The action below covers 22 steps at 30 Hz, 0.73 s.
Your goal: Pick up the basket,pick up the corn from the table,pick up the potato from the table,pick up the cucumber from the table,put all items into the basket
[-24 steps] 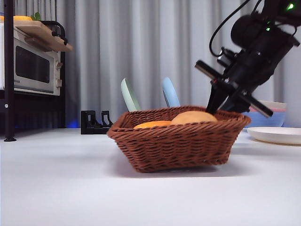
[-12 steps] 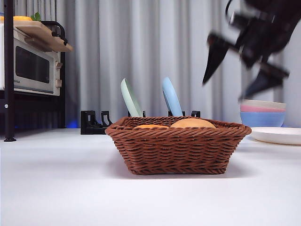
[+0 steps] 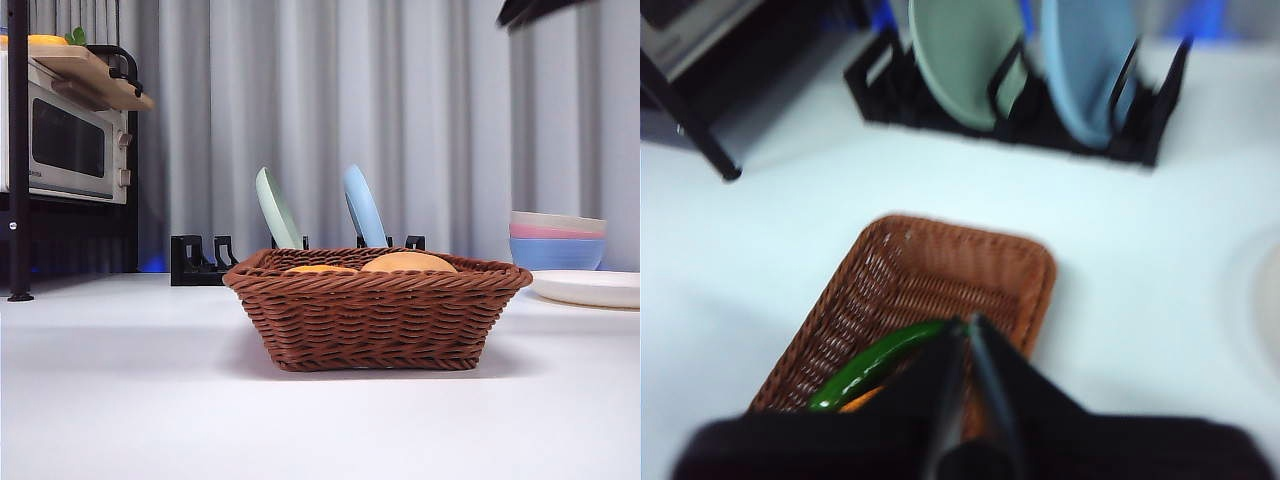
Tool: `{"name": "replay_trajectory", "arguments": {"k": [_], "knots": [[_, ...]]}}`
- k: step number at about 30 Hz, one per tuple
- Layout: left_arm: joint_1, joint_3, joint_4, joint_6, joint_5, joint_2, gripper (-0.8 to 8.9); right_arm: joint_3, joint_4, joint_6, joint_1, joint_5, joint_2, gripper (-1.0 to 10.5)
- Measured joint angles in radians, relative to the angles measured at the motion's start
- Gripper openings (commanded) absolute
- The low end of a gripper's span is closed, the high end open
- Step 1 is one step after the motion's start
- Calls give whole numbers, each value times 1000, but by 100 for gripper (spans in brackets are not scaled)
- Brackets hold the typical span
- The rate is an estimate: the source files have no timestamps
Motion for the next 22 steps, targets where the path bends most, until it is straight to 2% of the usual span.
{"name": "replay_trajectory", "arguments": {"k": [7, 12, 16, 22], "knots": [[0, -367, 201, -1, -36, -217, -8, -229, 106, -30, 29, 104, -226, -16], [0, -568, 252, -5, -37, -379, -8, -414, 117, -33, 30, 120, -373, -16], [0, -599, 222, -12, -37, -451, -3, -441, 52, -28, 29, 142, -393, 2], [0, -595, 182, -14, -37, -450, -3, -441, 16, -26, 29, 165, -389, 2]]}}
